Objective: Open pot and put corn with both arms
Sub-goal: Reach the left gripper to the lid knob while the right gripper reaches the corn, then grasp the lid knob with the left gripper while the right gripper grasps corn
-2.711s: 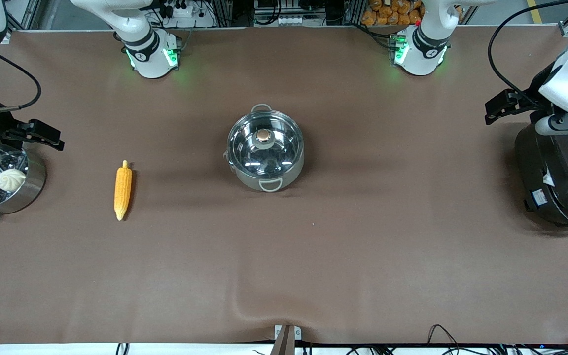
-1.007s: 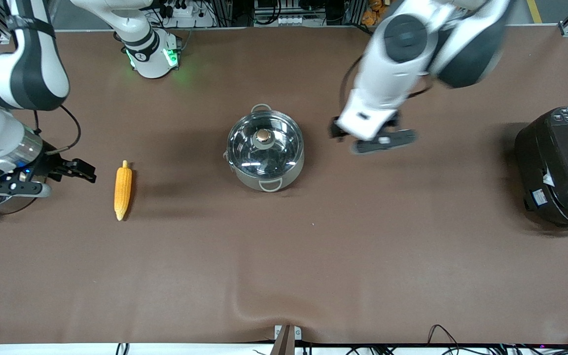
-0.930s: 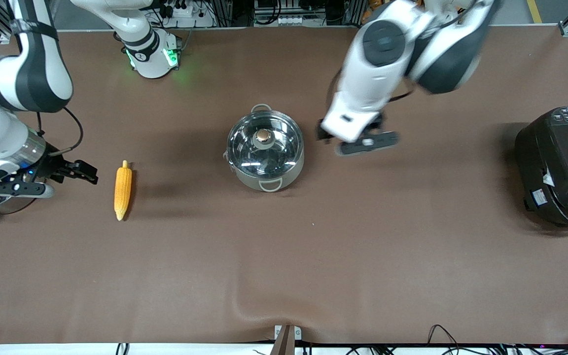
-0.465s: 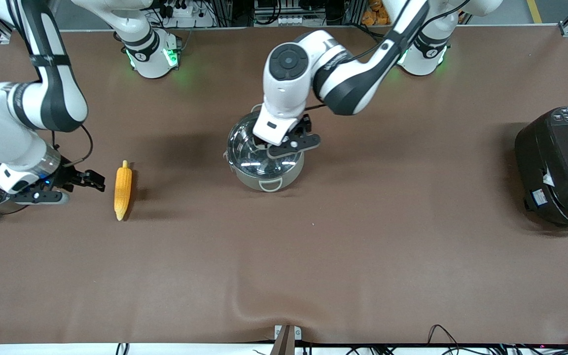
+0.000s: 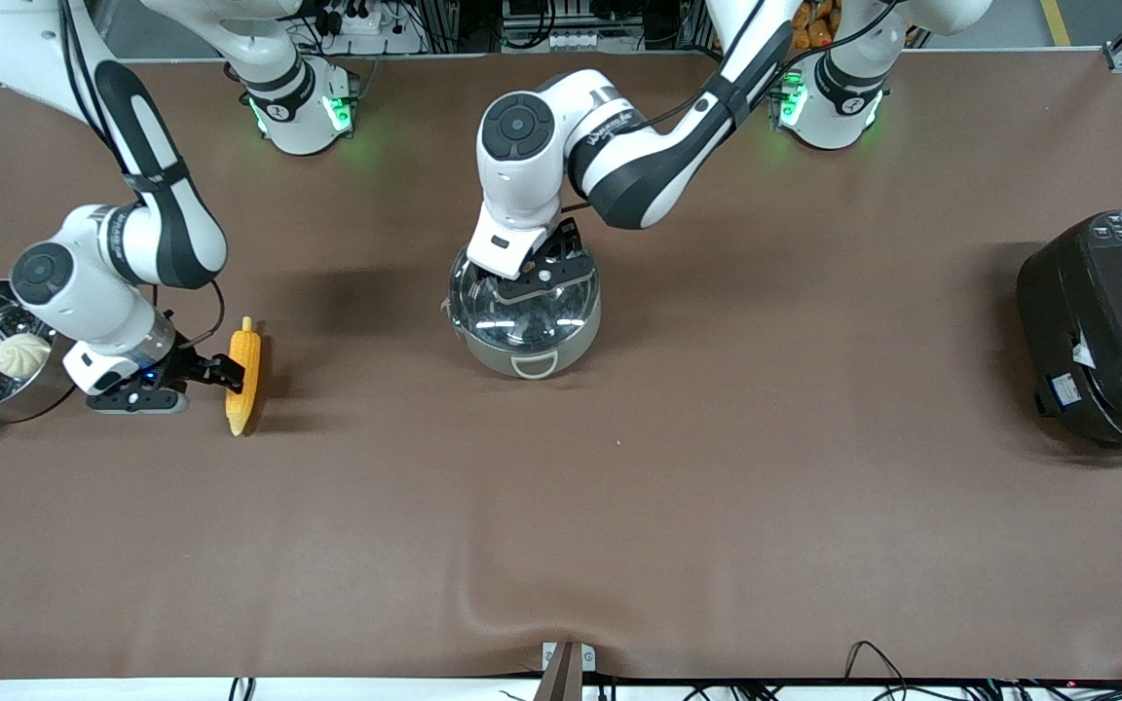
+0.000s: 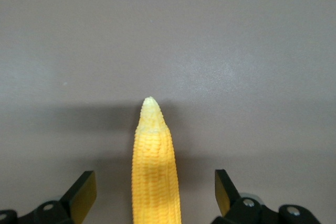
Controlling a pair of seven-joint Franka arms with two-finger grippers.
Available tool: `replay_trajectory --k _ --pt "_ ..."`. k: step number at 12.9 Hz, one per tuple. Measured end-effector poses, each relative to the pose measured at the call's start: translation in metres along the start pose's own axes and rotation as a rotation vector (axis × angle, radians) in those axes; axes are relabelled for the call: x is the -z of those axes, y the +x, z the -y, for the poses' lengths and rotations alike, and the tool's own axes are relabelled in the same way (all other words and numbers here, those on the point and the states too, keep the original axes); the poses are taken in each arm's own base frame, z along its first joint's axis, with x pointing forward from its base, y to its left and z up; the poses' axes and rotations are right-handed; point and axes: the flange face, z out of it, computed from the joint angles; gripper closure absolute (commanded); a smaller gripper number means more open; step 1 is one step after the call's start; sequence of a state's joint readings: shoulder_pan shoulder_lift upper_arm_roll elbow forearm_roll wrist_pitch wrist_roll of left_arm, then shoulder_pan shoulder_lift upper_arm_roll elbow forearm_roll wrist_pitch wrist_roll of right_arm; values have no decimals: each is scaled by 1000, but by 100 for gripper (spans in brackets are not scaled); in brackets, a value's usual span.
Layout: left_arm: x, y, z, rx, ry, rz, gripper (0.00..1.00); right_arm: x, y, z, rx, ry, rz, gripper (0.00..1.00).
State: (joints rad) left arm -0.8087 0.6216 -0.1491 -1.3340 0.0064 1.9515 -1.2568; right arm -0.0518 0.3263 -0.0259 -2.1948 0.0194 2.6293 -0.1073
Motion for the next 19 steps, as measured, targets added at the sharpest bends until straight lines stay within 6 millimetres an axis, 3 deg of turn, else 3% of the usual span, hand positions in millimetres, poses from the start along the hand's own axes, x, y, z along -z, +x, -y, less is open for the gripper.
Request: replay_trajectory --k 4,8,10,11,13,15,17,19 --pt "-19 -4 -3 -4 26 -6 7 -35 -7 -14 27 -6 -2 0" --pt "-30 -11 -6 22 36 -2 16 -45 -10 1 44 18 14 0" --pt "-29 -12 -7 28 34 -2 30 -48 -14 7 47 30 23 0" --pt "-28 -12 -7 27 33 -3 44 -49 -16 6 45 32 26 5" --pt "-29 -18 -9 29 34 -3 65 -51 -18 6 42 33 32 32" --pt "-28 -22 -11 34 30 -5 98 -53 -19 6 42 35 39 57" --pt "-28 -21 -11 36 30 -6 100 -56 -22 7 44 37 49 84" --pt "-25 -20 -11 36 27 -10 100 -56 -22 8 45 37 48 89"
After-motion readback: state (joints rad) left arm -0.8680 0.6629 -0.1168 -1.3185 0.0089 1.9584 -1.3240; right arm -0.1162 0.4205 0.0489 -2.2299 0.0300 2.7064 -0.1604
